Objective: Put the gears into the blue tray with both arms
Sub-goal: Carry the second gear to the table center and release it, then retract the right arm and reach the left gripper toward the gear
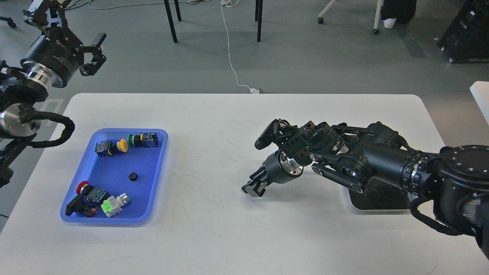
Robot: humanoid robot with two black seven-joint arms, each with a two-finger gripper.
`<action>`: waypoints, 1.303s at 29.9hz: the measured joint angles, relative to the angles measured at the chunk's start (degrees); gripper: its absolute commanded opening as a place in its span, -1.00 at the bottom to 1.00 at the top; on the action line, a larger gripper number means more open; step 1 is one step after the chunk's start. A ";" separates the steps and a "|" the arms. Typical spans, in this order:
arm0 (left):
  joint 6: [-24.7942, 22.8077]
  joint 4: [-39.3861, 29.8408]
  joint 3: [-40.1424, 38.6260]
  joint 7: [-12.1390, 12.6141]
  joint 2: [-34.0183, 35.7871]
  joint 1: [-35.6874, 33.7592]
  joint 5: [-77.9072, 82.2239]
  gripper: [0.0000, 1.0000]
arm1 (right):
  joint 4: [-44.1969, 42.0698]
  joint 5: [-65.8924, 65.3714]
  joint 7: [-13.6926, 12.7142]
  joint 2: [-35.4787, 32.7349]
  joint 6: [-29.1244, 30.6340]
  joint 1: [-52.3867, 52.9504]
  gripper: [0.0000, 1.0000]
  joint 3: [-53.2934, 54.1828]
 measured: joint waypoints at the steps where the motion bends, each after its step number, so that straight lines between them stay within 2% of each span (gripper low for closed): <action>1: 0.00 0.00 0.04 0.00 0.16 0.00 0.00 0.95 | 0.07 0.23 0.00 -0.06 0.00 0.13 0.42 0.02; 4: 0.03 -0.08 0.16 0.00 0.38 -0.01 -0.01 0.95 | 0.21 1.04 0.02 -0.51 -0.01 0.45 0.50 0.96; 9: 0.37 -0.49 0.40 -0.17 0.47 -0.41 -0.01 0.95 | 0.17 3.33 0.05 -4.85 -0.06 0.92 0.82 8.96; 12: -0.14 -0.54 0.54 0.22 0.47 -0.90 0.52 0.95 | 0.27 6.54 -0.08 -8.21 -0.08 0.99 0.84 14.23; 18: -7.80 -0.54 1.83 2.26 0.80 -4.88 6.97 0.95 | 1.32 18.86 -0.25 -17.16 -0.08 0.46 0.86 21.18; 23: -9.08 -1.44 2.18 2.17 -0.59 -7.48 21.30 0.95 | 1.31 33.22 -0.20 -24.80 -0.08 -0.84 0.89 23.64; 31: -8.43 -12.63 2.55 1.08 -5.93 -6.97 52.17 0.94 | 0.78 61.16 -0.15 -33.08 -0.08 -3.98 0.91 23.76; 36: -7.52 -14.79 7.91 0.54 -10.69 -5.98 78.33 0.94 | -0.11 77.90 -0.24 -35.03 -0.08 -6.19 0.91 23.93; 39: -3.99 -14.90 12.64 -0.20 -12.71 -5.83 92.06 0.91 | 0.57 89.40 -0.34 -36.57 -0.08 -8.60 0.91 24.13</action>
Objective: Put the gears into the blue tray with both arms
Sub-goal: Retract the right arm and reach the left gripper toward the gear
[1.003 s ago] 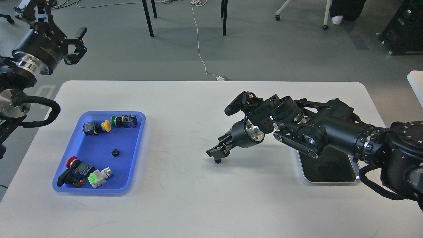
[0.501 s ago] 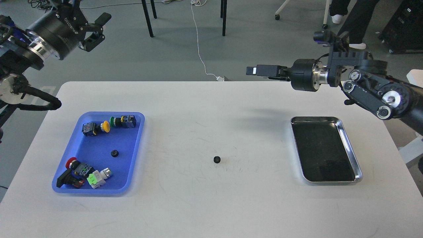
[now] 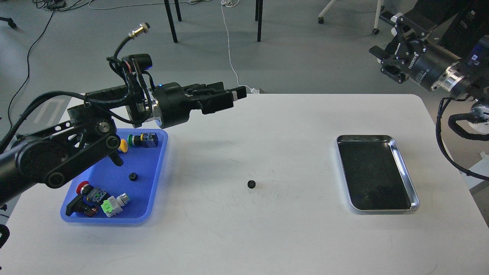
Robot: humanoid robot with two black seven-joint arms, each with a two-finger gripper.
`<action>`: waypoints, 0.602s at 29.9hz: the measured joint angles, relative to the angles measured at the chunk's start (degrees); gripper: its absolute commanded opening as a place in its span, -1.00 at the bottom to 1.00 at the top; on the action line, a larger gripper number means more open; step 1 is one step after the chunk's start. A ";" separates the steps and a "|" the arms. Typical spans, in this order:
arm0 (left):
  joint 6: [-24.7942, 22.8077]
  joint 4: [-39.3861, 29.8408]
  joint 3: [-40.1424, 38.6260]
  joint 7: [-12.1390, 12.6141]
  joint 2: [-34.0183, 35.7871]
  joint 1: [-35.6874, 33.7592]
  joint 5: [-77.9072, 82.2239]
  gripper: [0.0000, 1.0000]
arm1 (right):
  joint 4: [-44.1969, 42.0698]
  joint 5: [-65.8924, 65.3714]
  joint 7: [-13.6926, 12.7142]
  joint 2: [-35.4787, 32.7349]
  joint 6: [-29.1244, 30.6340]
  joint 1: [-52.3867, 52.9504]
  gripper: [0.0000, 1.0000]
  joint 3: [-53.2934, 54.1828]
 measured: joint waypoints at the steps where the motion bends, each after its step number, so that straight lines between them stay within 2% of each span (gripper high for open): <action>1: 1.77 0.04 2.00 -0.38 -0.62 0.05 3.56 0.90 | 0.70 4.42 -0.03 -0.78 0.00 -1.03 0.91 0.00; 6: 8.27 0.87 11.60 -1.09 -3.47 0.41 14.37 0.85 | 4.80 20.23 -0.15 -4.63 0.00 -6.15 0.93 0.08; 8: 9.58 1.77 13.88 -1.11 -5.22 1.62 18.83 0.75 | 6.04 23.52 -0.07 -5.65 0.02 -8.56 0.93 0.80; 12: 10.29 4.75 14.95 -1.15 -7.46 4.34 28.55 0.53 | 6.90 27.49 0.07 -6.54 0.02 -13.69 0.93 3.95; 18: 10.36 10.17 15.20 -1.16 -11.45 5.74 31.32 0.30 | 7.16 28.27 0.03 -6.60 0.02 -17.77 0.93 7.69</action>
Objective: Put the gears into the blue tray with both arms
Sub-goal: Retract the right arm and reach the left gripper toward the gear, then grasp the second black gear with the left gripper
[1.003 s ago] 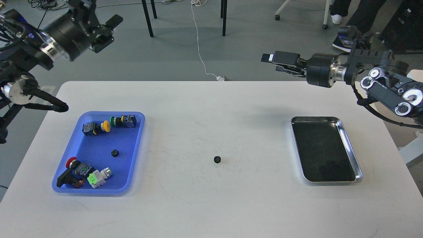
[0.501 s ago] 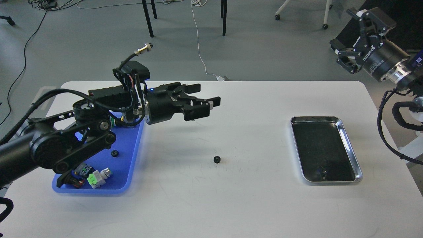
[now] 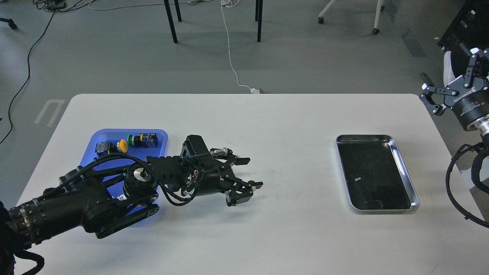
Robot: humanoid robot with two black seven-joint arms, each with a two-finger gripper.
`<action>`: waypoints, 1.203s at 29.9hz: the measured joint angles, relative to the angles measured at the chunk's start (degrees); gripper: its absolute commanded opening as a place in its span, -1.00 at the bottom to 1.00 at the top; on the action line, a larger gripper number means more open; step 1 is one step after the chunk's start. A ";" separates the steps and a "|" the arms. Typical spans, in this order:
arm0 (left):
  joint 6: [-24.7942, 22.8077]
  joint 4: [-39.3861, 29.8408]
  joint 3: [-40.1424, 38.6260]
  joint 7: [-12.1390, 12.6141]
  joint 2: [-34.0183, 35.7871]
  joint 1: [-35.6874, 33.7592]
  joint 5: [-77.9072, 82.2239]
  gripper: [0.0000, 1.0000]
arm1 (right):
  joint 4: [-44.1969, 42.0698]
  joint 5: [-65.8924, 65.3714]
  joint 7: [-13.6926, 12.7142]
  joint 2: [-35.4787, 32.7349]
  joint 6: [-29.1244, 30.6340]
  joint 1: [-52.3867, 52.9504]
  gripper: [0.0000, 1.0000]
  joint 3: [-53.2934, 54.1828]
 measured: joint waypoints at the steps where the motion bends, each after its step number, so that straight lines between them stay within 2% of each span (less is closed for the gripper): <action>1: 0.00 1.13 0.12 0.02 -0.72 0.03 0.02 0.27 | 0.01 0.01 -0.02 0.00 0.00 -0.11 0.93 0.10; 7: 0.00 5.39 0.97 0.08 -4.70 0.54 0.04 0.25 | 1.05 0.01 -0.04 0.00 0.00 -0.24 0.93 0.52; 9: 0.00 5.96 0.97 0.11 -5.01 1.08 0.03 0.19 | 1.21 0.01 -0.04 0.00 0.00 -0.26 0.93 0.71; 12: 0.08 7.82 0.97 0.13 -5.20 1.35 0.04 0.00 | 1.41 0.02 -0.04 0.00 0.00 -0.26 0.93 1.16; 17: 0.63 9.15 0.92 0.07 -5.21 1.47 0.03 -0.11 | 3.22 0.01 -0.04 0.00 0.00 -0.27 0.93 1.30; 23: 0.75 9.22 0.89 -0.02 -5.20 2.22 0.03 -0.12 | 5.03 -0.03 0.04 0.00 0.00 -0.58 0.93 1.32; 36: 0.78 9.48 0.91 -0.06 -5.18 2.55 0.02 -0.58 | 5.10 -0.08 0.05 -0.08 0.00 -0.64 0.93 1.52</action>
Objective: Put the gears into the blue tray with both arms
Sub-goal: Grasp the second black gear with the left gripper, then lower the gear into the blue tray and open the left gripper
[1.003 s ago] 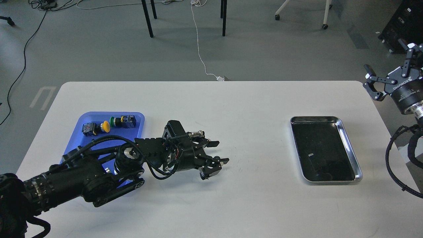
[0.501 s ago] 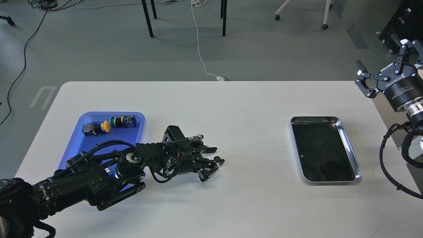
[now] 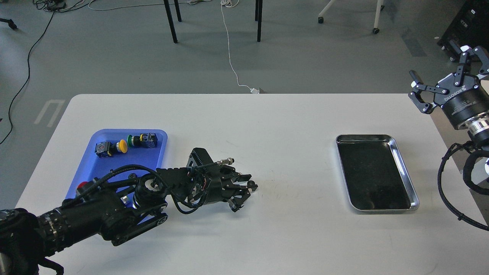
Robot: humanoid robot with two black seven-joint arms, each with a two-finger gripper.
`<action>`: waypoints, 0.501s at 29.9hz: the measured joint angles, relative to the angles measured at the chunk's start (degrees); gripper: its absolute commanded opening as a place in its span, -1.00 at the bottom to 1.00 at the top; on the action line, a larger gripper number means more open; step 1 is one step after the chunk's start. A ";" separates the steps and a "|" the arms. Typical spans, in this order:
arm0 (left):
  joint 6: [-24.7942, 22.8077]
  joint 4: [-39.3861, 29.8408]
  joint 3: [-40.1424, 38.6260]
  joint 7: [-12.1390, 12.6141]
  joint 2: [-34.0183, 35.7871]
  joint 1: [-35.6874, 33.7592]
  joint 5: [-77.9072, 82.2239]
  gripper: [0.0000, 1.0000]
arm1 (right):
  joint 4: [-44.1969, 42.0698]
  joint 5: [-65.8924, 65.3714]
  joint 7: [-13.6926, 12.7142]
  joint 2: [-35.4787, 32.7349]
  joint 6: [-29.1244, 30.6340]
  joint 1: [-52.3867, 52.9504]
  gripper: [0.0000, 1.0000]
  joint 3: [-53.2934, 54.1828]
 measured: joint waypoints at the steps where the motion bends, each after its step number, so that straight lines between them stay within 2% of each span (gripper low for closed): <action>1: 0.02 0.15 0.00 -0.09 0.01 0.02 0.00 -0.60 | 0.00 0.00 0.00 0.00 0.00 0.00 0.93 0.06; 11: 2.43 0.91 -0.08 -1.86 0.01 0.77 -0.01 -0.66 | 0.06 0.00 0.14 0.00 0.00 0.01 0.93 0.61; 15: 2.64 -2.95 -1.69 -1.89 0.99 0.77 -0.01 -0.66 | 0.08 0.00 0.14 -0.05 0.00 0.01 0.93 1.31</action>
